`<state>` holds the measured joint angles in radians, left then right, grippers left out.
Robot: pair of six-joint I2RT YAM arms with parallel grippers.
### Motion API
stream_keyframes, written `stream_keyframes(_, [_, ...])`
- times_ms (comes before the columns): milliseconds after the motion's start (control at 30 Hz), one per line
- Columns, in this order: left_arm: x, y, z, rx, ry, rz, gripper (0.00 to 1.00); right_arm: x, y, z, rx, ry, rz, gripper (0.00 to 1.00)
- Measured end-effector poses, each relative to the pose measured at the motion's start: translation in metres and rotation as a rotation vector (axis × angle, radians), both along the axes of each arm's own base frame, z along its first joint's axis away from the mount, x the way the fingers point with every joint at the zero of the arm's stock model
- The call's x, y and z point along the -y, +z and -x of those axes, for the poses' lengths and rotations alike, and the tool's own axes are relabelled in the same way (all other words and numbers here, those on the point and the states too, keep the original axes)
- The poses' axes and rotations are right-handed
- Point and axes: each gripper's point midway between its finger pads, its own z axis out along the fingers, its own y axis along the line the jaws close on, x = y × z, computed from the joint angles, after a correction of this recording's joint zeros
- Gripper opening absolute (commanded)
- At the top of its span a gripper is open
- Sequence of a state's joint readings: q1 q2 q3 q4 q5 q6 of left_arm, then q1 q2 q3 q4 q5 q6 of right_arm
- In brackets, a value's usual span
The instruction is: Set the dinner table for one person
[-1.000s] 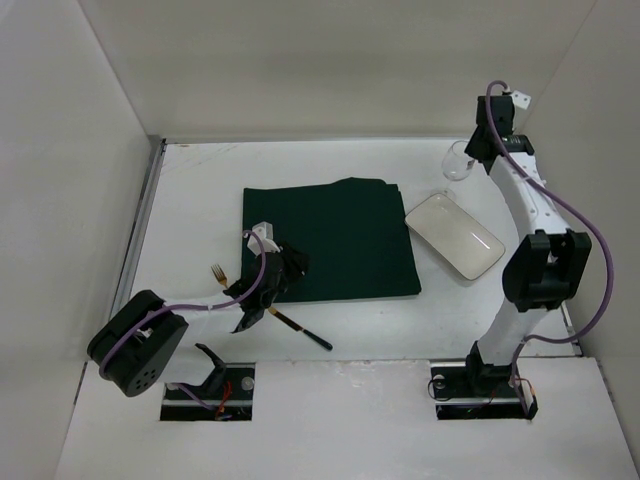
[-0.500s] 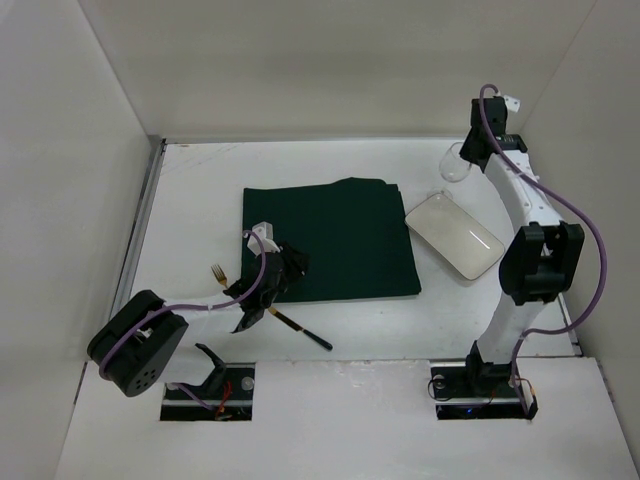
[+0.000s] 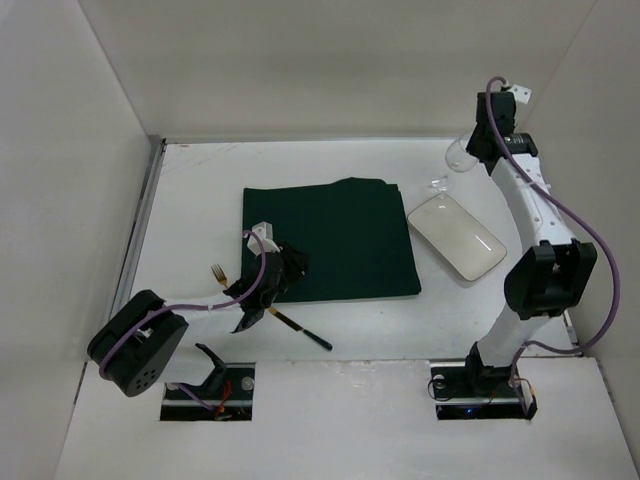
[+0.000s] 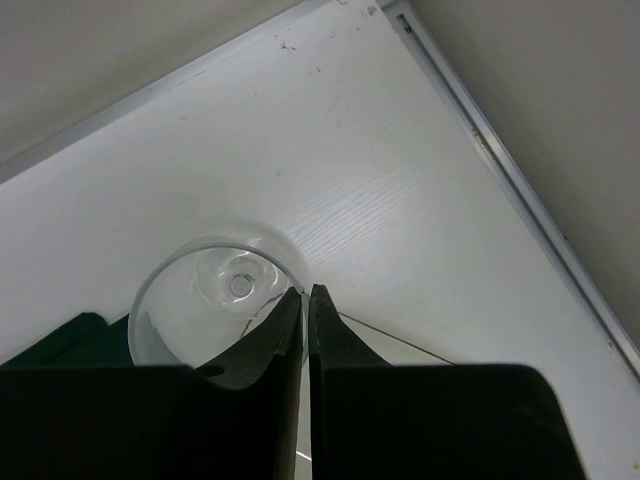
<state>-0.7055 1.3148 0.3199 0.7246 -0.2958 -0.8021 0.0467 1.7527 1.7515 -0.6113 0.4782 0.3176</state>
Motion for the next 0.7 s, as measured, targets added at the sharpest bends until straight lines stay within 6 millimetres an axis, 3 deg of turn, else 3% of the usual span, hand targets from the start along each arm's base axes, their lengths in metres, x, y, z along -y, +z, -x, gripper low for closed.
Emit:
stream_keyframes(167, [0.000,0.000,0.000,0.000,0.001,0.002,0.34,-0.034,0.027,0.008,0.049,0.072,0.022,0.09])
stream_keyframes(300, [0.000,0.000,0.000,-0.001,0.001,0.004,0.34,-0.069,0.034,0.010,0.060,0.155,0.031,0.09])
stream_keyframes(500, [0.000,0.000,0.000,-0.001,0.003,0.007,0.34,-0.120,0.029,0.013,0.047,0.272,0.044,0.09])
stream_keyframes(700, [0.001,0.000,0.000,-0.002,0.002,0.007,0.34,-0.159,0.004,0.002,-0.003,0.354,0.067,0.09])
